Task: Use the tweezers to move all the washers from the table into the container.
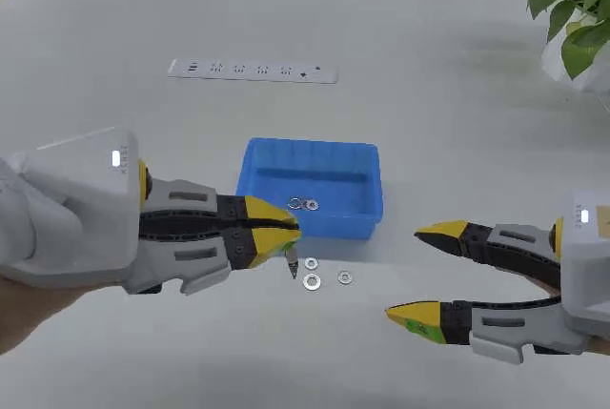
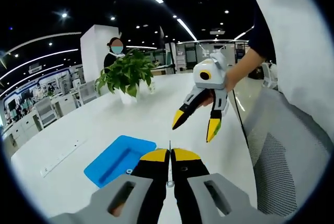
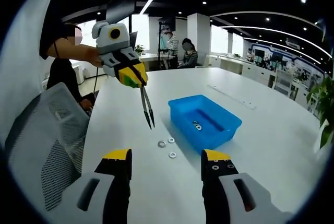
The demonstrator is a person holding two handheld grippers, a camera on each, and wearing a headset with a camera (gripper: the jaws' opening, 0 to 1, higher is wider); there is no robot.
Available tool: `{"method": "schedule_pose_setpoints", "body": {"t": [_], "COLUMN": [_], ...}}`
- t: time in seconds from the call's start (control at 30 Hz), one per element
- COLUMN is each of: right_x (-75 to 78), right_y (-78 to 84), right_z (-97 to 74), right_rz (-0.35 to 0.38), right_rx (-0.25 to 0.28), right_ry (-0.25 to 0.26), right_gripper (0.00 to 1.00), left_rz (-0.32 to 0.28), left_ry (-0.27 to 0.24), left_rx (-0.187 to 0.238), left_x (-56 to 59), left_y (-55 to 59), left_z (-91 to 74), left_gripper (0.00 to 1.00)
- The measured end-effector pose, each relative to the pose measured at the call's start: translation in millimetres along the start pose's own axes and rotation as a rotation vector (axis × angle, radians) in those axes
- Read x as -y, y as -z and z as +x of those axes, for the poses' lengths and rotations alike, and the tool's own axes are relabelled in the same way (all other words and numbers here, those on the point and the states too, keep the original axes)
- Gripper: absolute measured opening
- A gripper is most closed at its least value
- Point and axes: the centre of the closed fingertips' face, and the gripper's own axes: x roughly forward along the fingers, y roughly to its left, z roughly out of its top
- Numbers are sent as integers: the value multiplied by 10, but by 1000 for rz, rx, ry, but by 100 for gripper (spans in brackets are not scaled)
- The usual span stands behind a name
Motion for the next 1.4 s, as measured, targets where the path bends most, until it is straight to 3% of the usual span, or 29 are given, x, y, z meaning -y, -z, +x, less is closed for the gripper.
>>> {"method": "schedule_pose_setpoints", "body": {"t": [0.33, 0.67, 0.97, 1.4], "right_x": [-22, -69, -74, -111], "right_y": [163, 179, 187, 165], "right_z": [13, 67, 134, 193], "right_rz": [-10, 10, 21, 36], "right_rx": [-36, -33, -33, -31], "right_ry": [-6, -22, -34, -48], "right_gripper": [60, 68, 68, 67], "left_rz": [12, 16, 28, -37], "left_ry": [37, 73, 89, 97], "left_rx": [22, 11, -24, -25], "left_x": [29, 65, 54, -31], "left_y": [38, 110, 225, 246], "left_z": [99, 251, 284, 267], "left_gripper": [5, 5, 5, 5]}}
